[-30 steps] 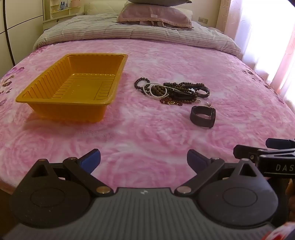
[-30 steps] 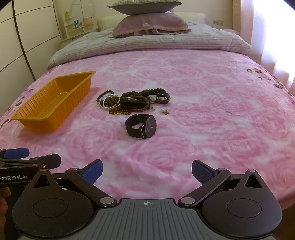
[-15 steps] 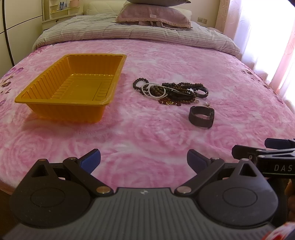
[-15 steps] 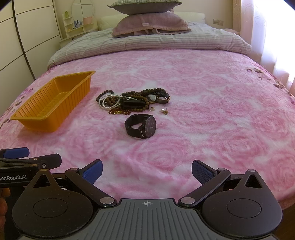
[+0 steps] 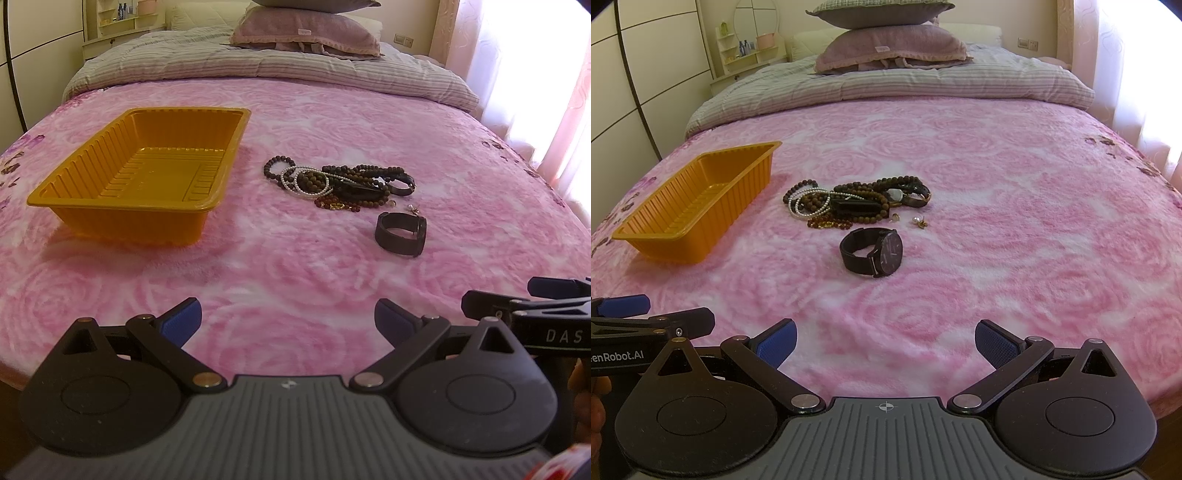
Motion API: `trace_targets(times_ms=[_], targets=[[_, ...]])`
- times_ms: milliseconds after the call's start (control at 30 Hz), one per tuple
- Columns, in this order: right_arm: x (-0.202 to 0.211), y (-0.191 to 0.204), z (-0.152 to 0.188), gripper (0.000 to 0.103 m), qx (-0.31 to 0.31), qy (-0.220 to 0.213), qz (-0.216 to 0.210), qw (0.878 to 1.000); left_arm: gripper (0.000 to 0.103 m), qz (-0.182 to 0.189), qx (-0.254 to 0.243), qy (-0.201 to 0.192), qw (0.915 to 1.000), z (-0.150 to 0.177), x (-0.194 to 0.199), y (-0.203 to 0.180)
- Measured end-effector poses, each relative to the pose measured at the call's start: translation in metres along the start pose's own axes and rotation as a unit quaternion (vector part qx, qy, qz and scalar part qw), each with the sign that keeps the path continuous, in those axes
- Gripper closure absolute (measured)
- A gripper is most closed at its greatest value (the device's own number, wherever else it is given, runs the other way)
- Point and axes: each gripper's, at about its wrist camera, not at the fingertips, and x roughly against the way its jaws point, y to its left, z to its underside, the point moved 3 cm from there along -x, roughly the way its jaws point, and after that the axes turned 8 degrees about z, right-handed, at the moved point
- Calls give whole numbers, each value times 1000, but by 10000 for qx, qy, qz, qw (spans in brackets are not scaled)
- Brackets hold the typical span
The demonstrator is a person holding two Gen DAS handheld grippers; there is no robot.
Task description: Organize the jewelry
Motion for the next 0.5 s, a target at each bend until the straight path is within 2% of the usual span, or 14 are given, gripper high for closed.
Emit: trace_targets(times_ms=[500], targets=[[0,0,0,1,0,3,2,10000,3,29,5,44,10000,0,-1,0]])
